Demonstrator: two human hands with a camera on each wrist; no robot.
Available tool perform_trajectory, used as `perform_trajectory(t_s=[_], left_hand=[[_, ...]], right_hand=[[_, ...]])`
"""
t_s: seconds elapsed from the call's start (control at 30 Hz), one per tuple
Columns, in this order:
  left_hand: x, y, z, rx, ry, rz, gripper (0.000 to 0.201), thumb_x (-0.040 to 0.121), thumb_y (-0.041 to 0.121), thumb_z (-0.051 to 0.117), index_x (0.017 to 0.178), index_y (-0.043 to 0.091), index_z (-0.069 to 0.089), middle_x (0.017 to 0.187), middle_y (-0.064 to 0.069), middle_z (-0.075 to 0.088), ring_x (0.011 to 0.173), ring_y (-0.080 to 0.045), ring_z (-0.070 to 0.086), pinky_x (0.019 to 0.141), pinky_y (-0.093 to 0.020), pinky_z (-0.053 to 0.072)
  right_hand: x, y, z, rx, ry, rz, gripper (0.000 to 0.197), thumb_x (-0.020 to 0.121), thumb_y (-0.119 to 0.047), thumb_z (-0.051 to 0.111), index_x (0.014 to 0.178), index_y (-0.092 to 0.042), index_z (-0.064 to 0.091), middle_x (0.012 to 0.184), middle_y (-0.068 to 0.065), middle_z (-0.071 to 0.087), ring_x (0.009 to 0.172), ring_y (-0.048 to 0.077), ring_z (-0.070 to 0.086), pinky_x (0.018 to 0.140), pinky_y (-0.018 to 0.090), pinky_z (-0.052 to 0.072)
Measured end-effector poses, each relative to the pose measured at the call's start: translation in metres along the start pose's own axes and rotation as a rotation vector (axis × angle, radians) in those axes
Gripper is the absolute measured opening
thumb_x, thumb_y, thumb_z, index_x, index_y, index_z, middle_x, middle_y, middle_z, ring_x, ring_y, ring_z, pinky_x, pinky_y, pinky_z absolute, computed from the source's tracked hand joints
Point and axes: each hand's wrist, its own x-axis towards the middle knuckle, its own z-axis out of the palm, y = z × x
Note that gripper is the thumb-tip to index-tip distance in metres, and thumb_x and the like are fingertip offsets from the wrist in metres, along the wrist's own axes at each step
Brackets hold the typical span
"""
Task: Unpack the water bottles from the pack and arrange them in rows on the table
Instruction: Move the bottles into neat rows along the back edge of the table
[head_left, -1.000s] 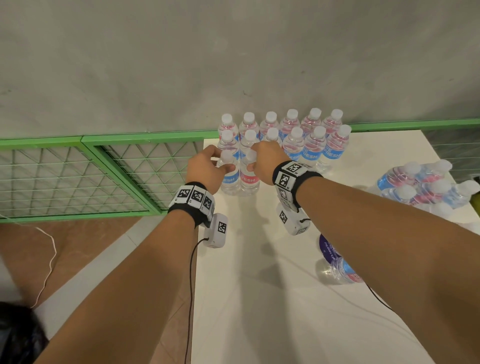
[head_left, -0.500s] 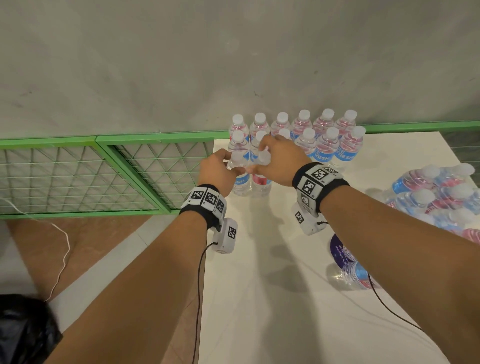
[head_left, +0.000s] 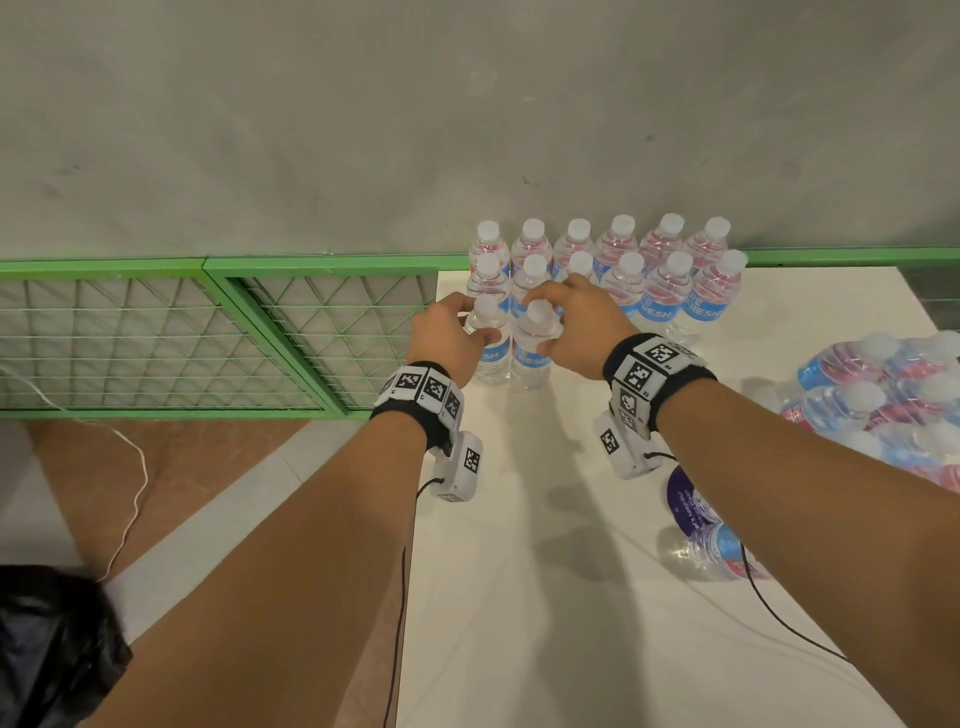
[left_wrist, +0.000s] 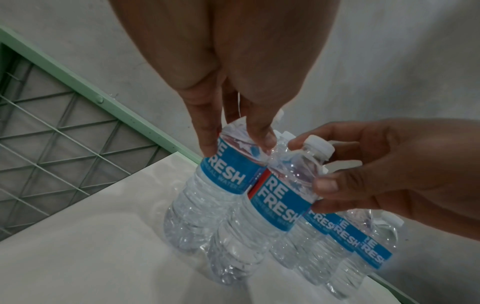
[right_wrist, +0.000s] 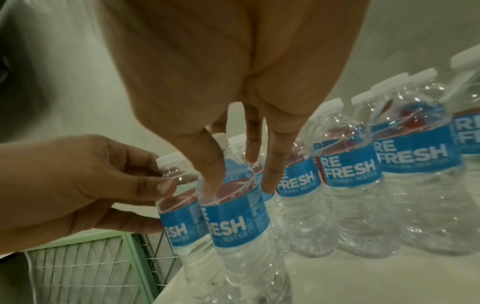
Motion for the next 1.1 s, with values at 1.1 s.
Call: perform_trajectory(t_s=[1.1], left_hand=[[-0.12,0.021,0.003,-0.144,0.051,0.38,0.035,0.082,0.031,0.076,0.112,0.032,0.061,0.12,0.009,0.055,0.113,-0.009,0.056,0.096,-0.036,0.051]], right_hand=[[-0.167,0.015,-0.087,0.599,0.19,0.191,0.02,0.083,-0.026,0.073,0.102,-0.026,0.07,0.091,-0.005,0.072,0.077,0.015,0.068,0.083,0.04,0.058]])
